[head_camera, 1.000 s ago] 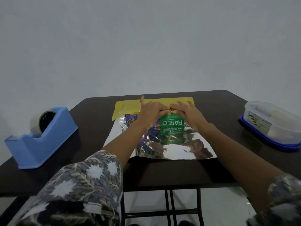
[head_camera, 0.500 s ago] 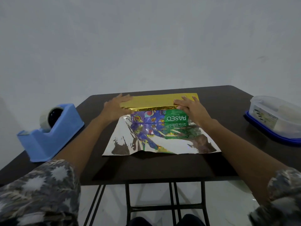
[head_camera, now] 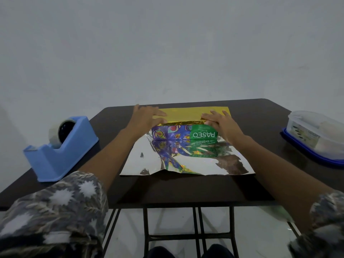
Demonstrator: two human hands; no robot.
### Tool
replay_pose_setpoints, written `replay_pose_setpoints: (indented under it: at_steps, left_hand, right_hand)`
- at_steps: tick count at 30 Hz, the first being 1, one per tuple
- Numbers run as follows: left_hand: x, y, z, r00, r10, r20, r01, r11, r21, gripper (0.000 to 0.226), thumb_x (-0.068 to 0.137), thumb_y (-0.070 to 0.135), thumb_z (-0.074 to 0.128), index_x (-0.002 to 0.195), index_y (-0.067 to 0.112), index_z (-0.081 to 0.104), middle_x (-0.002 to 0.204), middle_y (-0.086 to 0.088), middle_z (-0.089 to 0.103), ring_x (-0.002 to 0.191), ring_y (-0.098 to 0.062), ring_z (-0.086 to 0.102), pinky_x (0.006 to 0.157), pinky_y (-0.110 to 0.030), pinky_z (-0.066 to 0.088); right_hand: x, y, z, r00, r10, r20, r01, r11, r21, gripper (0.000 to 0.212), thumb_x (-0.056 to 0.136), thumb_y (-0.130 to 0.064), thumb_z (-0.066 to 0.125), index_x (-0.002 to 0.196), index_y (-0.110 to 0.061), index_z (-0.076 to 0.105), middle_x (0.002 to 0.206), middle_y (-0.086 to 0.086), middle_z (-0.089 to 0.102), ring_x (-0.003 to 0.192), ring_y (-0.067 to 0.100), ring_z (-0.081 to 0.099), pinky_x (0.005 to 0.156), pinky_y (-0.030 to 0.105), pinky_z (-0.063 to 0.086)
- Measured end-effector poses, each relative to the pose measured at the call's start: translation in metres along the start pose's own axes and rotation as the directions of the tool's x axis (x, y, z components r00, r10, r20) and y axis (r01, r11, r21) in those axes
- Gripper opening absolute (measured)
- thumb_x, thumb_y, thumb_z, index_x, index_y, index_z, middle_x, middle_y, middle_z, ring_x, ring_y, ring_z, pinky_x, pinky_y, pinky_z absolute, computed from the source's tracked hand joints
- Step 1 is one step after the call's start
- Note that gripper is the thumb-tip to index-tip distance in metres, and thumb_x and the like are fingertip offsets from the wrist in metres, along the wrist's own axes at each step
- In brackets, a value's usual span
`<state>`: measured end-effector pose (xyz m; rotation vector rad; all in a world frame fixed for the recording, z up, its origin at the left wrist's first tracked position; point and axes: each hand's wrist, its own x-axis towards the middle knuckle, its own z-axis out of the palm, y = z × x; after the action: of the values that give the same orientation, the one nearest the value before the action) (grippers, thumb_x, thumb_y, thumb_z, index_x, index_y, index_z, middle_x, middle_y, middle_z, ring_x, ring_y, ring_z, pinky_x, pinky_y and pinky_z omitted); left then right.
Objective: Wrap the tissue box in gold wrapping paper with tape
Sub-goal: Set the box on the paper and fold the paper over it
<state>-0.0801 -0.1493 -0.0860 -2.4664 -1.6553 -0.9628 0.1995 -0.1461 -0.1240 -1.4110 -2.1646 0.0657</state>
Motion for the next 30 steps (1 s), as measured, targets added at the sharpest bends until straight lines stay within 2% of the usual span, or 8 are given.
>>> replay_pose_setpoints:
  at_steps: [7,11,18,21,23,25,28,30]
  left_hand:
    - [-0.001,0.007,0.016,0.998,0.057,0.031,-0.062,0.983,0.175,0.025,0.093,0.037,0.053,0.106,0.026,0.072,0.120,0.007,0.066,0.131,-0.007,0.043,0.114,-0.048,-0.007]
    - [-0.001,0.006,0.015,0.998,0.042,0.040,-0.051,0.969,0.240,0.027,0.093,0.038,0.052,0.110,0.029,0.070,0.135,0.003,0.055,0.134,-0.008,0.039,0.114,-0.046,-0.005]
    - [-0.004,0.011,0.014,0.999,0.030,0.037,-0.039,0.964,0.262,0.028,0.093,0.038,0.052,0.113,0.028,0.069,0.138,0.001,0.053,0.134,-0.010,0.039,0.114,-0.044,-0.004]
    - [-0.010,0.007,0.014,1.000,0.011,-0.021,-0.010,1.000,0.024,0.028,0.090,0.036,0.058,0.112,0.023,0.070,0.125,0.001,0.063,0.127,-0.011,0.047,0.112,-0.035,0.010]
    - [-0.023,-0.001,0.008,0.968,-0.186,-0.169,0.121,0.935,-0.333,0.030,0.088,0.031,0.064,0.114,0.017,0.069,0.117,-0.001,0.067,0.114,-0.015,0.059,0.099,-0.024,0.033]
    - [-0.039,-0.018,0.002,0.921,-0.307,-0.240,0.189,0.890,-0.414,0.040,0.085,0.032,0.067,0.123,0.018,0.064,0.120,0.003,0.065,0.111,-0.012,0.060,0.093,-0.024,0.044]
    - [-0.064,-0.045,0.000,0.923,-0.381,0.062,0.386,0.907,-0.171,0.086,0.074,0.045,0.075,0.146,0.025,0.032,0.146,0.007,0.040,0.134,-0.016,0.037,0.110,-0.040,0.030]
    - [-0.074,-0.060,-0.002,0.851,-0.465,0.245,0.486,0.874,-0.029,0.112,0.064,0.056,0.076,0.151,0.024,0.013,0.156,0.000,0.022,0.144,-0.023,0.019,0.114,-0.052,0.020]
  right_hand:
    - [0.002,0.002,-0.015,0.994,-0.013,0.107,0.009,0.999,0.044,0.043,0.096,-0.039,0.041,0.136,-0.024,0.048,0.145,-0.003,0.044,0.142,0.015,0.026,0.115,0.044,-0.002]
    - [0.008,-0.022,-0.027,0.998,-0.045,-0.035,0.048,0.994,0.093,0.052,0.096,-0.048,0.031,0.144,-0.026,0.035,0.149,0.003,0.038,0.142,0.011,0.024,0.115,0.040,-0.005]
    - [0.034,-0.060,0.016,0.971,-0.102,0.216,0.115,0.992,-0.049,0.047,0.101,-0.036,0.031,0.146,-0.020,0.033,0.152,0.003,0.033,0.138,0.025,0.032,0.112,0.040,0.024]
    - [0.034,-0.059,0.023,0.980,-0.103,0.171,0.138,0.968,-0.210,0.043,0.102,-0.033,0.032,0.143,-0.024,0.038,0.147,0.002,0.041,0.128,0.028,0.046,0.102,0.038,0.034]
    - [0.033,-0.058,0.024,0.985,-0.113,0.129,0.137,0.969,-0.204,0.041,0.101,-0.032,0.034,0.141,-0.027,0.040,0.146,0.000,0.043,0.126,0.029,0.048,0.099,0.038,0.038]
    - [0.032,-0.056,0.027,0.986,-0.125,0.112,0.146,0.969,-0.198,0.041,0.101,-0.033,0.034,0.141,-0.028,0.042,0.145,-0.002,0.044,0.125,0.028,0.050,0.098,0.038,0.039]
    - [0.032,-0.056,0.026,0.984,-0.144,0.102,0.163,0.962,-0.220,0.041,0.101,-0.033,0.034,0.141,-0.028,0.041,0.145,-0.003,0.044,0.126,0.025,0.050,0.098,0.036,0.039]
    - [0.032,-0.058,0.025,0.986,-0.135,0.100,0.154,0.964,-0.215,0.041,0.101,-0.032,0.034,0.141,-0.028,0.041,0.145,-0.003,0.044,0.126,0.026,0.050,0.098,0.036,0.039]
